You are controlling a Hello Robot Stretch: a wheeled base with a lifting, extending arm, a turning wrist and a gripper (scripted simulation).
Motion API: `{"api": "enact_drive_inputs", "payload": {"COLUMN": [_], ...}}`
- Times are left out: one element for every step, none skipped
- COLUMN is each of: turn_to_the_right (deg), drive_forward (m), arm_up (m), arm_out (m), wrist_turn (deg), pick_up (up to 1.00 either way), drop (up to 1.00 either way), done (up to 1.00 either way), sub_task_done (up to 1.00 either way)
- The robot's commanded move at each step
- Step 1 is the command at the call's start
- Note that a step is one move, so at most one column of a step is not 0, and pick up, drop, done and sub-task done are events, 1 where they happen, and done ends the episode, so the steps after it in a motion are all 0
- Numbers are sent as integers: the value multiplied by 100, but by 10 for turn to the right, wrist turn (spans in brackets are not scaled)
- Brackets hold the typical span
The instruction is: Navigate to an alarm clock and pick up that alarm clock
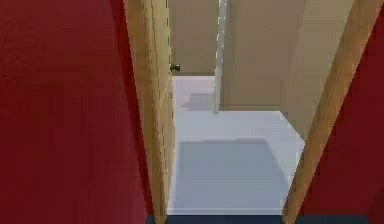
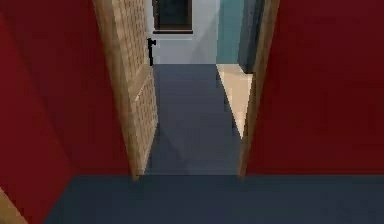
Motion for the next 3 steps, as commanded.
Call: {"api": "enact_drive_inputs", "payload": {"turn_to_the_right": [210,0,-210], "drive_forward": [0,80,0], "arm_up": [0,0,0], "arm_out": [0,0,0], "wrist_turn": [0,0,0], "pick_up": [0,0,0], "drop": [0,0,0], "done": [0,0,0], "sub_task_done": [0,0,0]}}
